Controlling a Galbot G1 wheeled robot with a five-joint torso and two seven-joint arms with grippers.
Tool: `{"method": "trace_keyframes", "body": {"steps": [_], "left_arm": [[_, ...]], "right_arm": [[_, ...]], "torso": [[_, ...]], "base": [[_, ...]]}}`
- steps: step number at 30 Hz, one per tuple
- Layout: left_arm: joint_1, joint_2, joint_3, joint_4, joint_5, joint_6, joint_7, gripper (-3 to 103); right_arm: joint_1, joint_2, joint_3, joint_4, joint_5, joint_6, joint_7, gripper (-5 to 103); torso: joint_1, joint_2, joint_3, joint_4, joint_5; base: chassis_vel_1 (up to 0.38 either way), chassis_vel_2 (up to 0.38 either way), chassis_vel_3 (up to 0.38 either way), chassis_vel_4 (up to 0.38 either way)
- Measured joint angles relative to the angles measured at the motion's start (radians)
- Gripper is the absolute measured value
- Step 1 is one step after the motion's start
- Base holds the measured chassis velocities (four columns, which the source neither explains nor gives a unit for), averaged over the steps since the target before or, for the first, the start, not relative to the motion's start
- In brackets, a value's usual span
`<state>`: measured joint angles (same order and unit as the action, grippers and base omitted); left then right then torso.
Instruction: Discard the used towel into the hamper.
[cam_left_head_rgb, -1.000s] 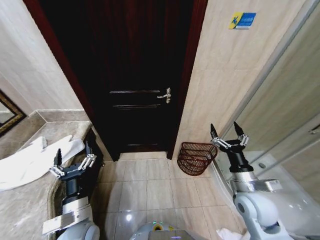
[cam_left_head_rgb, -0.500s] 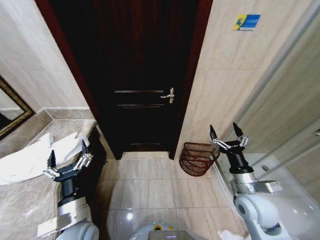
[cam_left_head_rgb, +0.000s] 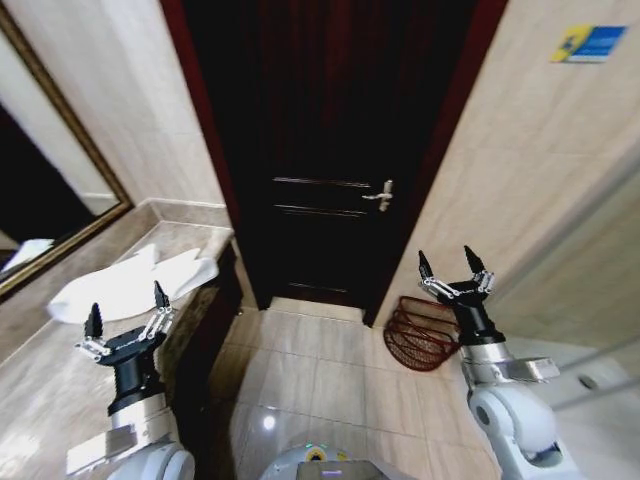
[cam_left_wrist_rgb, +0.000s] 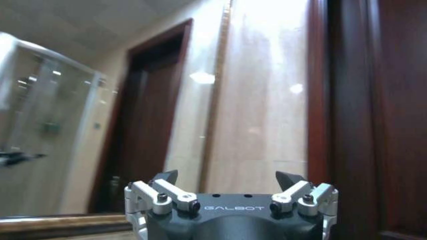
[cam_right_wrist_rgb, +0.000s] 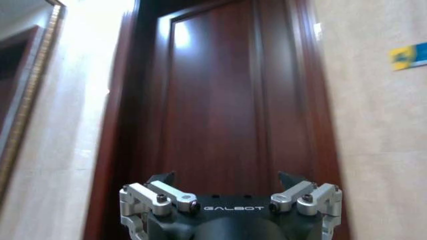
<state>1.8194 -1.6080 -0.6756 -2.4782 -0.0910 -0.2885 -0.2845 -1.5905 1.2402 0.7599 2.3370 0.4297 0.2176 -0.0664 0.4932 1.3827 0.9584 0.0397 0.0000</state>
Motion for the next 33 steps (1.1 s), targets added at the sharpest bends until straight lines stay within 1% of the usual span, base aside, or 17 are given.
{"method": "trace_keyframes", "body": {"steps": [4, 8, 13, 16, 17, 18, 19, 21, 23, 24, 26, 27, 29, 30, 31, 32, 33], "left_arm": [[-0.002, 0.000, -0.010, 0.000, 0.000, 0.006, -0.008, 96], [-0.009, 0.000, -0.042, -0.001, -0.004, 0.043, -0.044, 97], [-0.035, 0.008, -0.153, 0.001, -0.047, 0.105, -0.085, 102], [-0.054, 0.122, -0.257, 0.036, -0.152, 0.177, -0.091, 98], [-0.054, 0.122, -0.257, 0.036, -0.152, 0.177, -0.091, 98], [-0.058, 0.149, -0.276, 0.045, -0.180, 0.188, -0.086, 98], [-0.069, 0.221, -0.322, 0.070, -0.254, 0.214, -0.062, 97], [-0.087, 0.307, -0.366, 0.112, -0.347, 0.252, -0.036, 97], [-0.094, 0.331, -0.372, 0.125, -0.378, 0.265, -0.034, 97], [-0.121, 0.410, -0.374, 0.177, -0.468, 0.315, -0.045, 97], [-0.130, 0.434, -0.370, 0.192, -0.493, 0.333, -0.053, 97], [-0.152, 0.494, -0.352, 0.218, -0.556, 0.375, -0.072, 97], [-0.186, 0.570, -0.323, 0.251, -0.634, 0.423, -0.093, 97], [-0.186, 0.570, -0.323, 0.251, -0.634, 0.423, -0.093, 97], [-0.205, 0.602, -0.309, 0.269, -0.662, 0.440, -0.100, 97], [-0.250, 0.661, -0.278, 0.310, -0.712, 0.463, -0.105, 94], [-0.250, 0.661, -0.278, 0.310, -0.712, 0.463, -0.105, 94]], "right_arm": [[0.009, -0.003, -0.005, -0.003, 0.000, -0.006, 0.000, 100], [0.024, -0.007, -0.012, -0.016, 0.001, -0.007, -0.007, 100], [0.044, -0.015, -0.017, -0.041, 0.014, -0.007, -0.012, 100], [0.056, -0.022, -0.023, -0.062, 0.018, -0.005, -0.015, 100], [0.056, -0.022, -0.023, -0.062, 0.018, -0.005, -0.015, 100], [0.058, -0.024, -0.024, -0.065, 0.018, -0.005, -0.015, 100], [0.064, -0.028, -0.028, -0.072, 0.019, -0.005, -0.016, 100], [0.071, -0.033, -0.034, -0.079, 0.019, -0.005, -0.017, 100], [0.073, -0.034, -0.036, -0.080, 0.019, -0.005, -0.017, 100], [0.077, -0.037, -0.044, -0.085, 0.018, -0.005, -0.017, 100], [0.078, -0.037, -0.046, -0.087, 0.018, -0.005, -0.017, 100], [0.079, -0.037, -0.052, -0.088, 0.016, -0.006, -0.016, 100], [0.076, -0.038, -0.059, -0.089, 0.006, -0.007, -0.016, 100], [0.076, -0.038, -0.059, -0.089, 0.006, -0.007, -0.016, 100], [0.075, -0.038, -0.061, -0.089, 0.002, -0.007, -0.016, 100], [0.072, -0.038, -0.063, -0.089, -0.006, -0.009, -0.016, 100], [0.072, -0.038, -0.063, -0.089, -0.006, -0.009, -0.016, 100]], "torso": [[0.000, 0.000, 0.000, 0.0000, 0.0002], [0.000, 0.000, 0.000, -0.0001, -0.0003], [0.000, 0.000, 0.000, 0.0003, -0.0003], [0.000, 0.000, 0.000, -0.0006, -0.0002], [0.000, 0.000, 0.000, -0.0006, -0.0002], [0.000, 0.000, 0.000, -0.0005, -0.0002], [0.000, 0.000, 0.000, -0.0005, -0.0002], [0.000, 0.000, 0.000, -0.0002, -0.0003], [0.000, 0.000, 0.000, -0.0002, -0.0002], [0.000, 0.000, 0.000, -0.0001, -0.0005], [0.000, 0.000, 0.000, -0.0001, -0.0006], [0.000, 0.000, 0.000, -0.0003, -0.0006], [0.000, 0.000, 0.000, -0.0002, -0.0001], [0.000, 0.000, 0.000, -0.0002, -0.0001], [0.000, 0.000, 0.000, -0.0002, -0.0001], [0.000, 0.000, 0.000, -0.0002, -0.0005], [0.000, 0.000, 0.000, -0.0002, -0.0005]], "base": [[0.118, 0.126, 0.139, 0.127], [0.138, 0.117, 0.102, 0.113], [0.061, 0.074, 0.064, 0.069], [0.000, 0.000, 0.000, 0.000], [0.000, 0.000, 0.000, 0.000], [0.000, 0.000, 0.000, 0.000], [0.000, 0.000, 0.000, 0.000], [0.000, 0.000, 0.000, 0.000], [0.000, 0.000, 0.000, 0.000], [0.000, 0.000, 0.000, 0.000], [0.000, 0.000, 0.000, 0.000], [0.000, 0.000, 0.000, 0.000], [0.000, 0.000, 0.000, 0.000], [0.000, 0.000, 0.000, 0.000], [0.000, 0.000, 0.000, 0.000], [0.000, 0.000, 0.000, 0.000], [0.000, 0.000, 0.000, 0.000]]}}
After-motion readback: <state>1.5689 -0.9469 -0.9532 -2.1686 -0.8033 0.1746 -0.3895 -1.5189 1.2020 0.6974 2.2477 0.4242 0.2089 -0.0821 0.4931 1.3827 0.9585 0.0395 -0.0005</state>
